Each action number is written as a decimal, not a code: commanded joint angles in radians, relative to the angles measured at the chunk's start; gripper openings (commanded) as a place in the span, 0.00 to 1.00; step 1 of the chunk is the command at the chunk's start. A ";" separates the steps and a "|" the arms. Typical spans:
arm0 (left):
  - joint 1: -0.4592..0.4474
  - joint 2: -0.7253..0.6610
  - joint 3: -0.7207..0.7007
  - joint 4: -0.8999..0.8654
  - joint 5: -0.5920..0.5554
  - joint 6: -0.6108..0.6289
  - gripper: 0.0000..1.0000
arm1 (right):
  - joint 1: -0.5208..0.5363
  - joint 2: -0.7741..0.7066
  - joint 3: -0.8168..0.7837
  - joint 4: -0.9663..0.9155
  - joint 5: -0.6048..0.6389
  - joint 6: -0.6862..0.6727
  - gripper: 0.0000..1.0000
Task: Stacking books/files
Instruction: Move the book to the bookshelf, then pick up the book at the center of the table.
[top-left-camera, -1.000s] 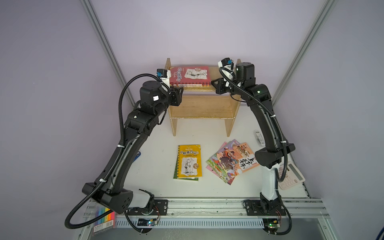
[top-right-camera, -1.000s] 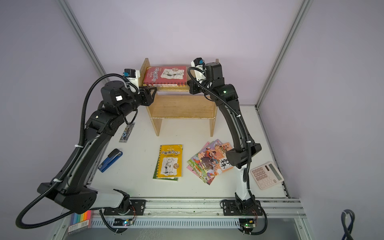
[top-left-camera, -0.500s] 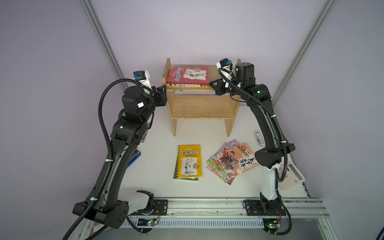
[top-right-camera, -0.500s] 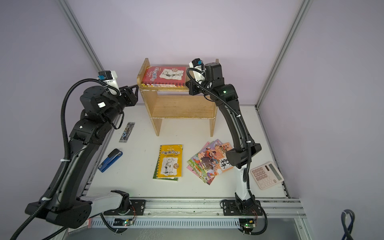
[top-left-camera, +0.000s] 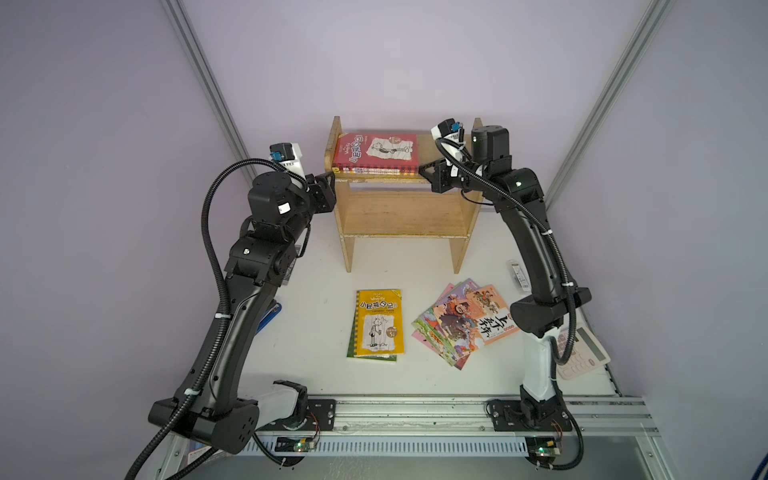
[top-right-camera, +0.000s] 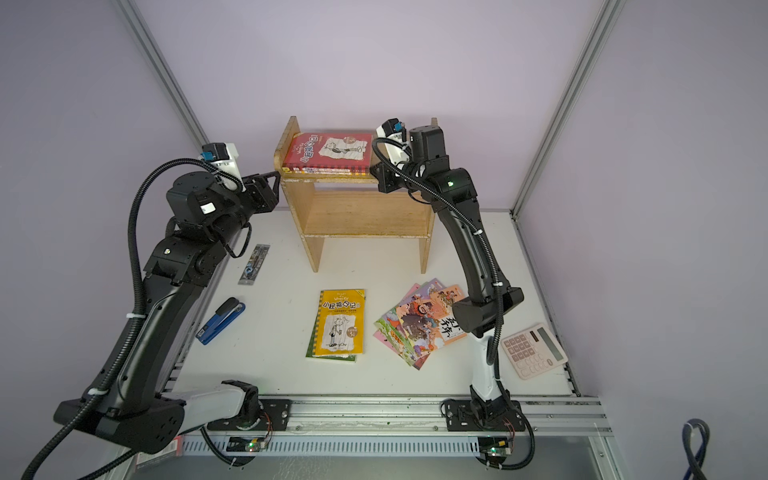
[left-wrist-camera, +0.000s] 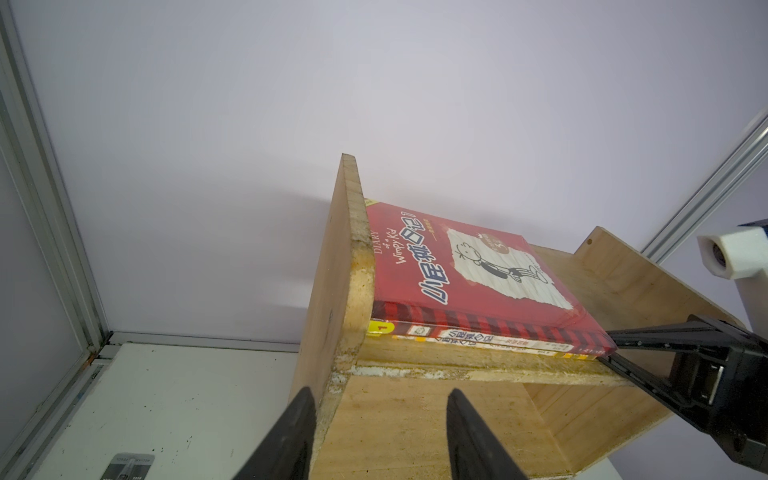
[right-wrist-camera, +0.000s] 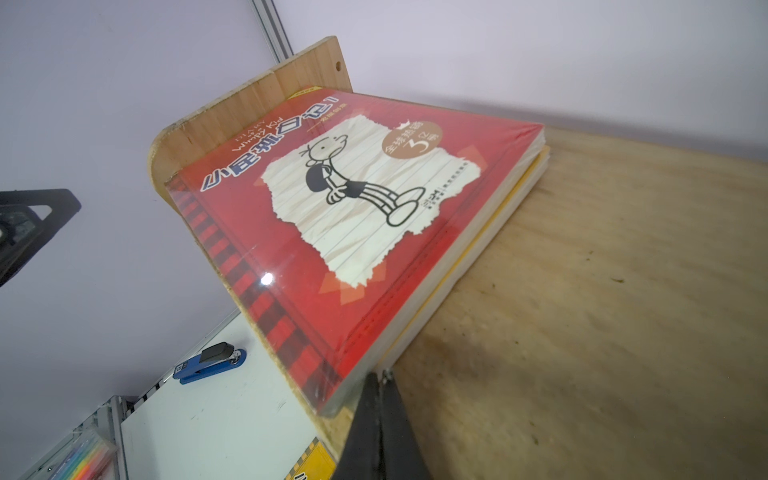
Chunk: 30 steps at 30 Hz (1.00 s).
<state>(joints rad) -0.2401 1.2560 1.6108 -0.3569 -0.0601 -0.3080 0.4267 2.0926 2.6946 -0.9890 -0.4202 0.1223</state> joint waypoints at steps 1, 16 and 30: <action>0.002 0.001 -0.002 0.038 0.015 -0.007 0.53 | 0.005 -0.007 0.002 -0.039 -0.041 -0.015 0.00; -0.002 0.020 -0.005 0.028 0.067 0.001 0.53 | 0.004 -0.044 0.001 -0.088 0.108 -0.058 0.00; -0.033 -0.038 -0.098 -0.010 0.075 -0.002 0.56 | 0.006 -0.095 -0.001 -0.177 0.045 -0.110 0.01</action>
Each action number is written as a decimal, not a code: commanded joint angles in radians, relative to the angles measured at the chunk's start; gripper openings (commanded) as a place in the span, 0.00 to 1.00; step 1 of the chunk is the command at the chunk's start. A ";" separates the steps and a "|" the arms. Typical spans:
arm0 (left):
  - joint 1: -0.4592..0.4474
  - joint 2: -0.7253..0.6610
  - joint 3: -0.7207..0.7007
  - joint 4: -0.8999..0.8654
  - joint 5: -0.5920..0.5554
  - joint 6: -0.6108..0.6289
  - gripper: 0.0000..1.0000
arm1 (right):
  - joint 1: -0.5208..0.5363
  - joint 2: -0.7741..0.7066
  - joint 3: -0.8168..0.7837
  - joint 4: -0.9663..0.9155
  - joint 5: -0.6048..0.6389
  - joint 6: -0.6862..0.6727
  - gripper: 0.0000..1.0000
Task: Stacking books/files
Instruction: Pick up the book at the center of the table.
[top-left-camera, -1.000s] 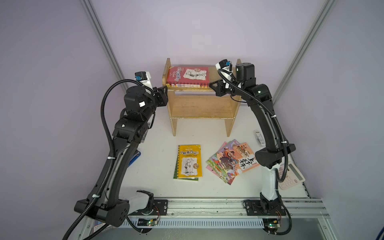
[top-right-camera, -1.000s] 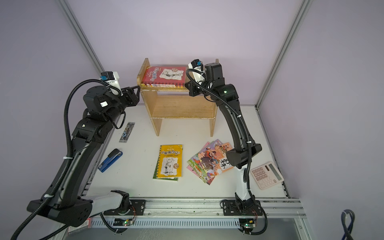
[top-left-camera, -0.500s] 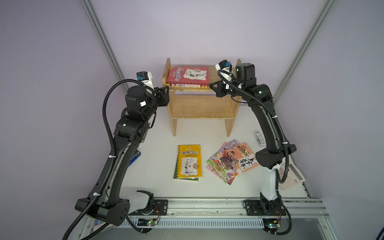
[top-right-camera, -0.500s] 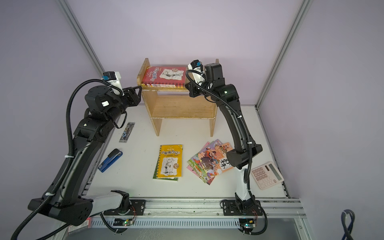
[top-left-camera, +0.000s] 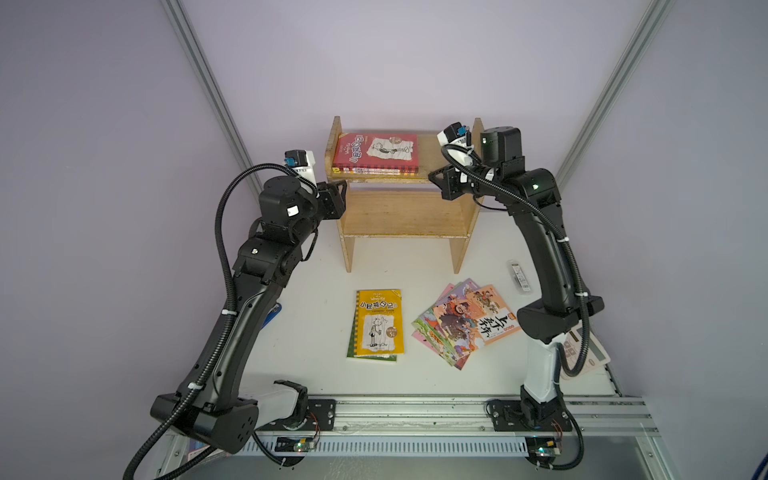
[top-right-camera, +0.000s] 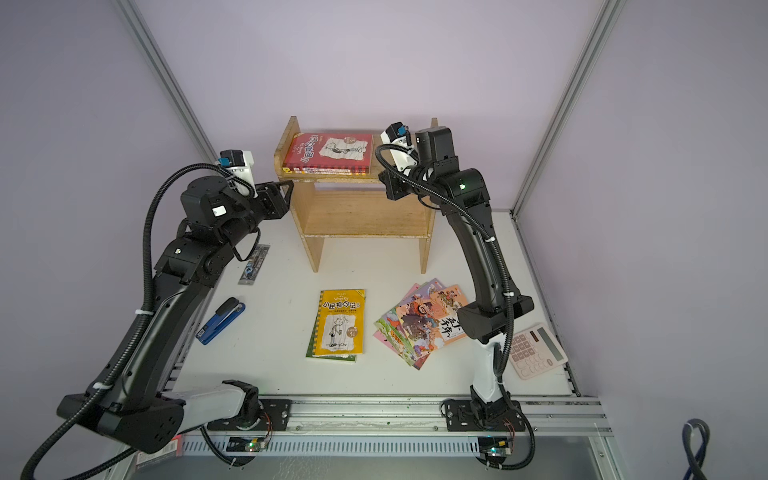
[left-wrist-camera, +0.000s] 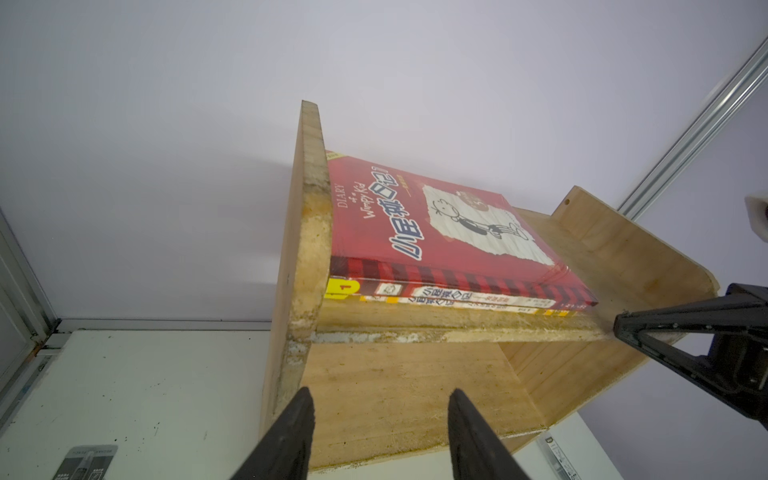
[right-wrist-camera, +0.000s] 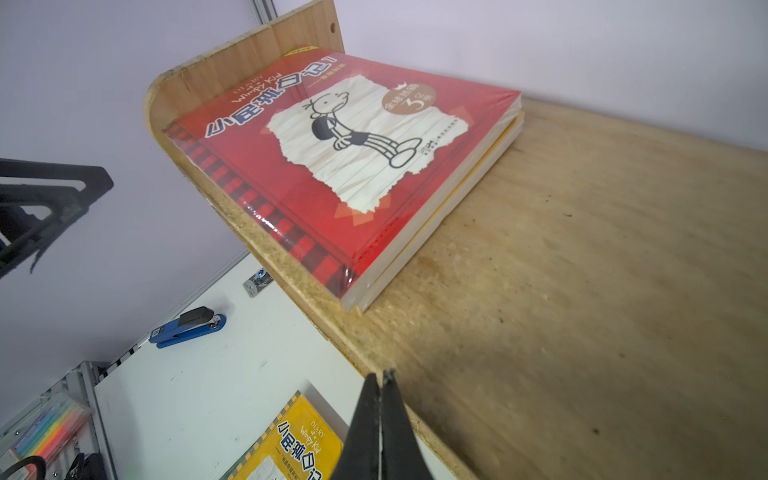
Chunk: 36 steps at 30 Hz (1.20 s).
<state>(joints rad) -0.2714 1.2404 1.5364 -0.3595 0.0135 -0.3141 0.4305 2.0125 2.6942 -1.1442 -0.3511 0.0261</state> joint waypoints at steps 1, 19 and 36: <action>-0.003 -0.031 -0.038 -0.018 -0.002 0.001 0.57 | 0.002 -0.020 -0.001 -0.024 -0.030 -0.016 0.01; -0.016 -0.169 -0.362 -0.171 -0.036 -0.073 0.73 | 0.056 -0.408 -0.752 0.292 -0.004 0.020 0.38; -0.077 -0.099 -0.734 -0.021 0.112 -0.221 0.90 | 0.151 -0.649 -1.726 1.015 0.105 0.246 0.62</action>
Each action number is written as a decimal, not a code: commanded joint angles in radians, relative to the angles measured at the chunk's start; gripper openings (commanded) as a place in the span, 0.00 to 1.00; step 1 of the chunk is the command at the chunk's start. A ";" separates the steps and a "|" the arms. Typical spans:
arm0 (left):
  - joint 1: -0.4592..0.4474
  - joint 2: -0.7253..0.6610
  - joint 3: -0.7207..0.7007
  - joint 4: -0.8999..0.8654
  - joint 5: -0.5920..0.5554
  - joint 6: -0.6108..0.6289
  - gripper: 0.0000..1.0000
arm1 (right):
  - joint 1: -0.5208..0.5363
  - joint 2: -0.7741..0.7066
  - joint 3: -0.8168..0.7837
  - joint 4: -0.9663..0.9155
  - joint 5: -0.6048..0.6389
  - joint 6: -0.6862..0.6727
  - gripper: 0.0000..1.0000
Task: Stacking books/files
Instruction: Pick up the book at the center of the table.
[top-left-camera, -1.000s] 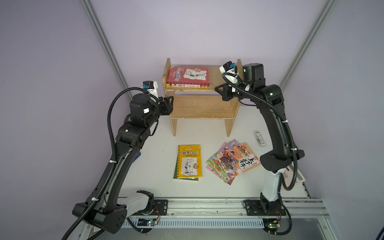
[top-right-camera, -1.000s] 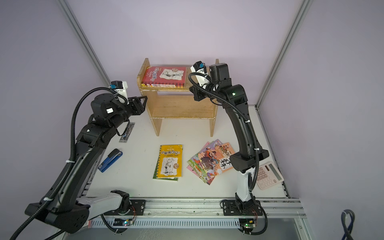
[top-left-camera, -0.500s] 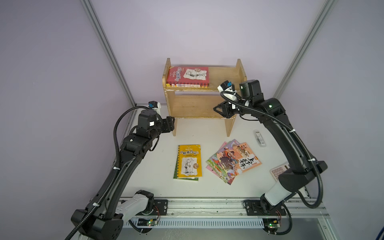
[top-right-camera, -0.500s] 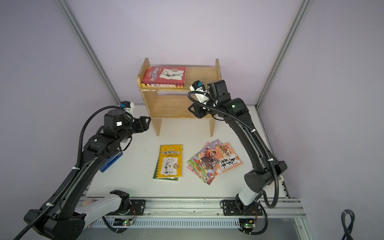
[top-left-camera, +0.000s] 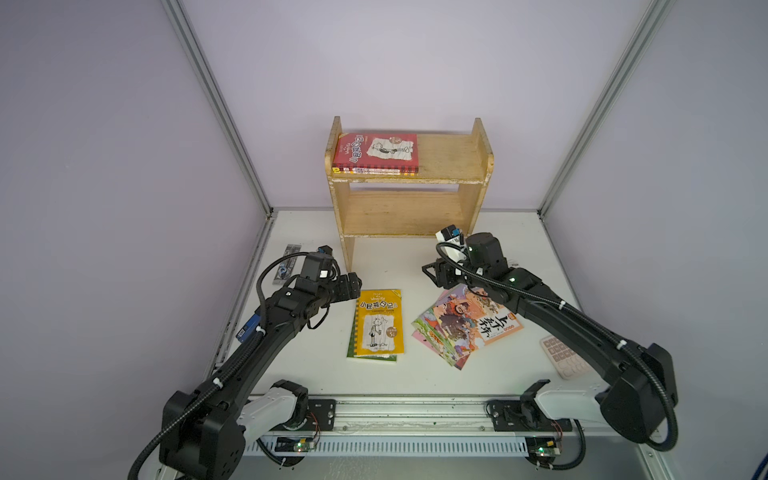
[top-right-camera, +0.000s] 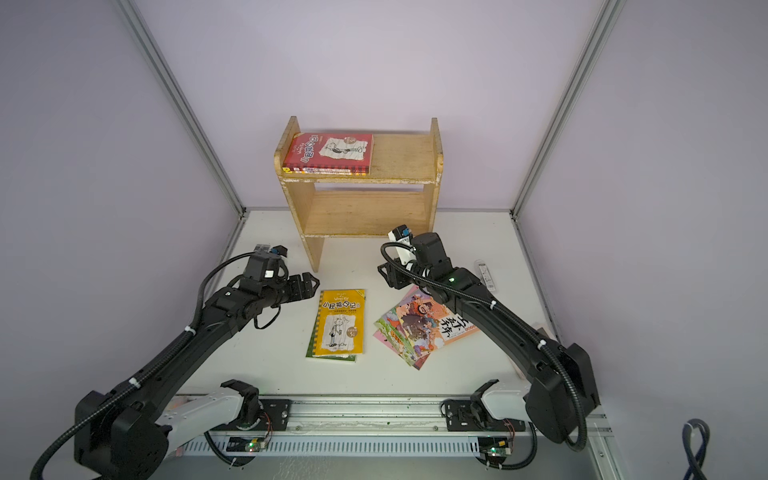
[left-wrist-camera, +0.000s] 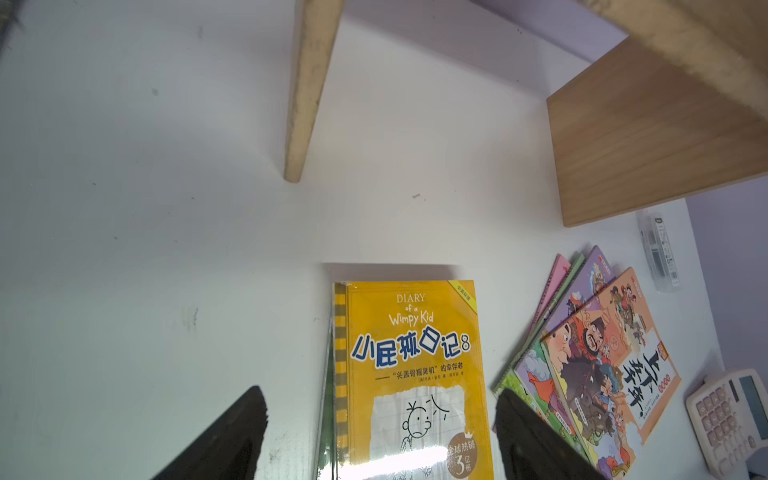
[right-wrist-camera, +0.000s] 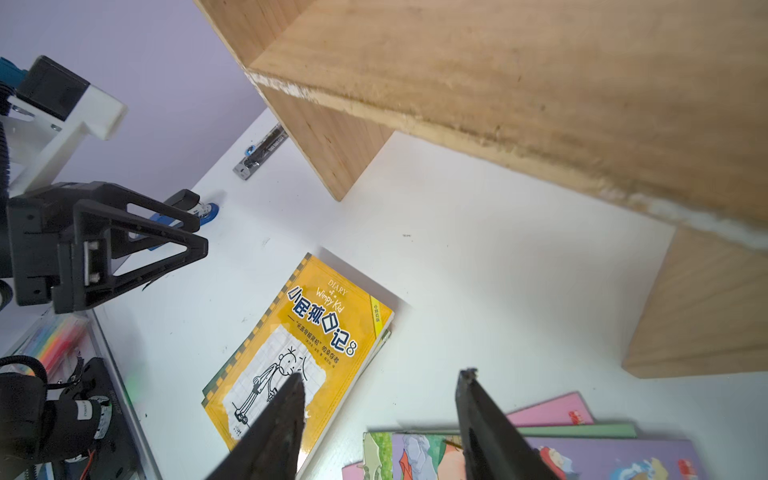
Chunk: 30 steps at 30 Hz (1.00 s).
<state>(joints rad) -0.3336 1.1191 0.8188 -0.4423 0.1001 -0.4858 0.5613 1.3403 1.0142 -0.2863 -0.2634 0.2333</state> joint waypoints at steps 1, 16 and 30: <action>-0.025 0.033 -0.024 0.065 0.021 -0.061 0.90 | 0.031 0.040 -0.064 0.171 0.025 0.045 0.63; -0.110 0.188 -0.122 0.117 -0.002 -0.208 0.91 | 0.129 0.281 -0.219 0.395 0.097 0.264 0.72; -0.110 0.212 -0.194 0.231 0.034 -0.258 0.91 | 0.181 0.428 -0.185 0.467 0.009 0.316 0.67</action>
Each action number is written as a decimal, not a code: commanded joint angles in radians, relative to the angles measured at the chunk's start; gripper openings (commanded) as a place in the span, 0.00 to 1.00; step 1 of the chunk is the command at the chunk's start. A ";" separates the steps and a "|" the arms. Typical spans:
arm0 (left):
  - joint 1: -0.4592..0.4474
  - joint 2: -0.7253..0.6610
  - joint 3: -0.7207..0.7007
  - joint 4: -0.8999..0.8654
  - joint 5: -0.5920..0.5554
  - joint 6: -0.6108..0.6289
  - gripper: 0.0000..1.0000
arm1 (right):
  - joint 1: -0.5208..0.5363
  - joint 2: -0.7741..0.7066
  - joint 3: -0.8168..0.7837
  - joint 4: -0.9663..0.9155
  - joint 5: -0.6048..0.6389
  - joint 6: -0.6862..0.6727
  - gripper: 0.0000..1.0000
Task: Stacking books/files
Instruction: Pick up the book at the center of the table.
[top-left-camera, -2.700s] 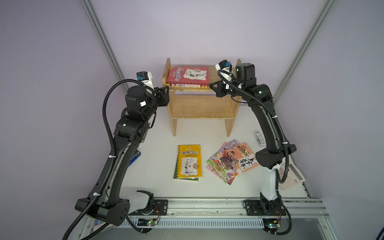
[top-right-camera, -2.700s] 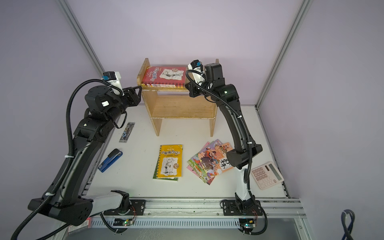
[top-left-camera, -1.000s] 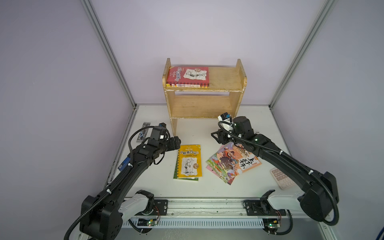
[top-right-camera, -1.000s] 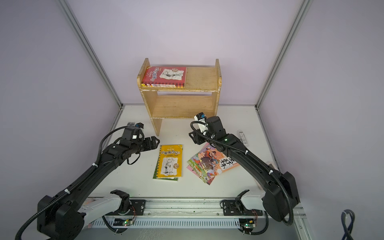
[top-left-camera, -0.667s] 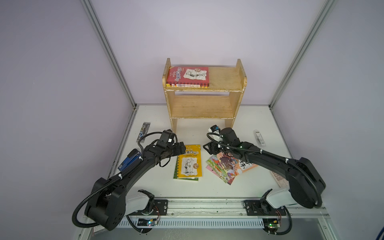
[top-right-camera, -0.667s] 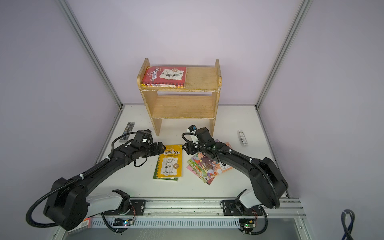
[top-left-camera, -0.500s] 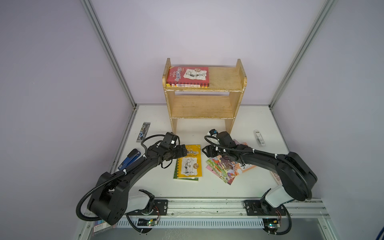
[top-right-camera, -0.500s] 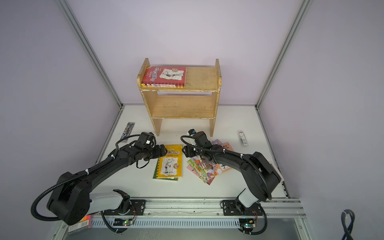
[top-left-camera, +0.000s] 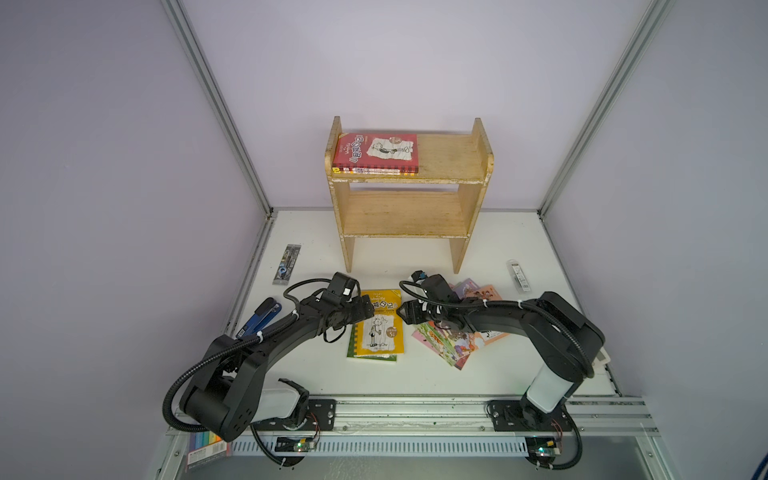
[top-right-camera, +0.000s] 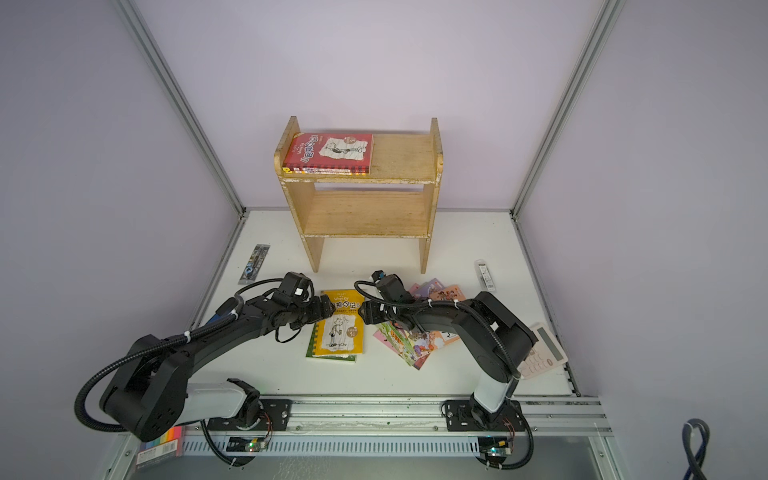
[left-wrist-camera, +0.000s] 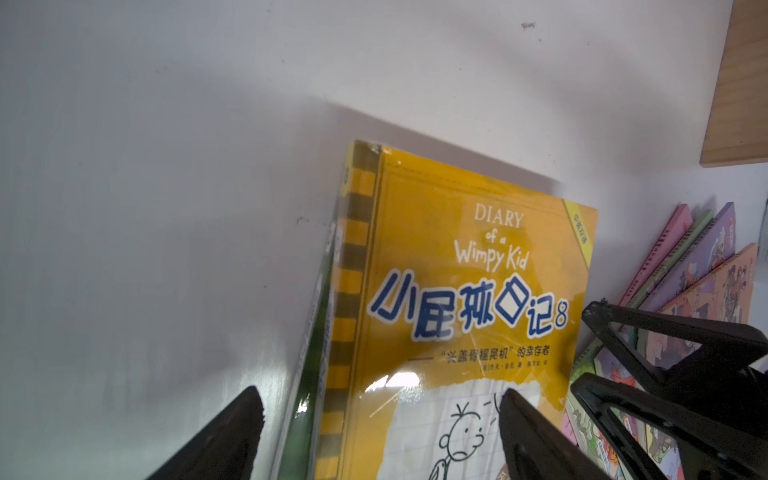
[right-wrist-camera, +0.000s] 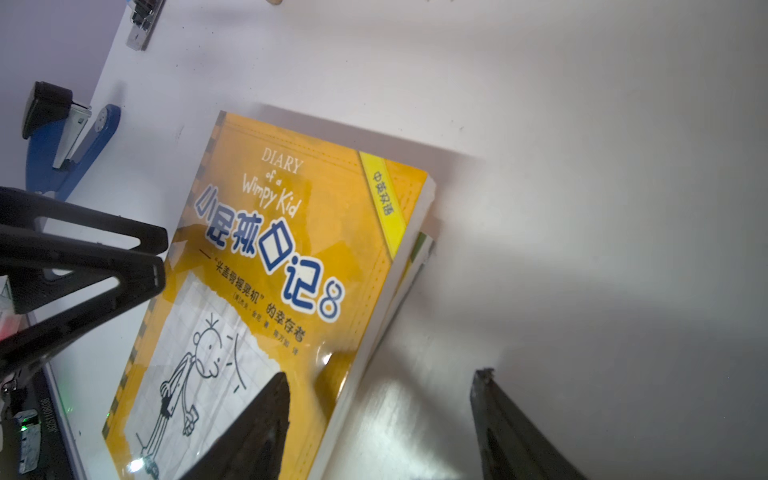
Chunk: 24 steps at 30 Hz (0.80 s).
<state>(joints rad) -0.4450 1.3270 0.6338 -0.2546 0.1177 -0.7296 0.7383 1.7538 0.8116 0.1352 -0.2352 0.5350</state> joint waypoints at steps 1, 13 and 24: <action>0.000 0.007 -0.013 0.051 0.021 -0.017 0.91 | 0.004 0.023 0.021 0.048 -0.031 0.015 0.65; 0.000 0.017 -0.038 0.093 0.038 -0.032 0.89 | 0.041 0.070 0.084 0.049 -0.082 -0.012 0.46; 0.031 -0.011 -0.103 0.139 0.068 -0.062 0.87 | 0.067 0.132 0.171 -0.018 -0.093 -0.053 0.41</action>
<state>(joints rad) -0.4179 1.3251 0.5426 -0.1341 0.1631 -0.7795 0.7971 1.8748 0.9649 0.1223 -0.2993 0.5011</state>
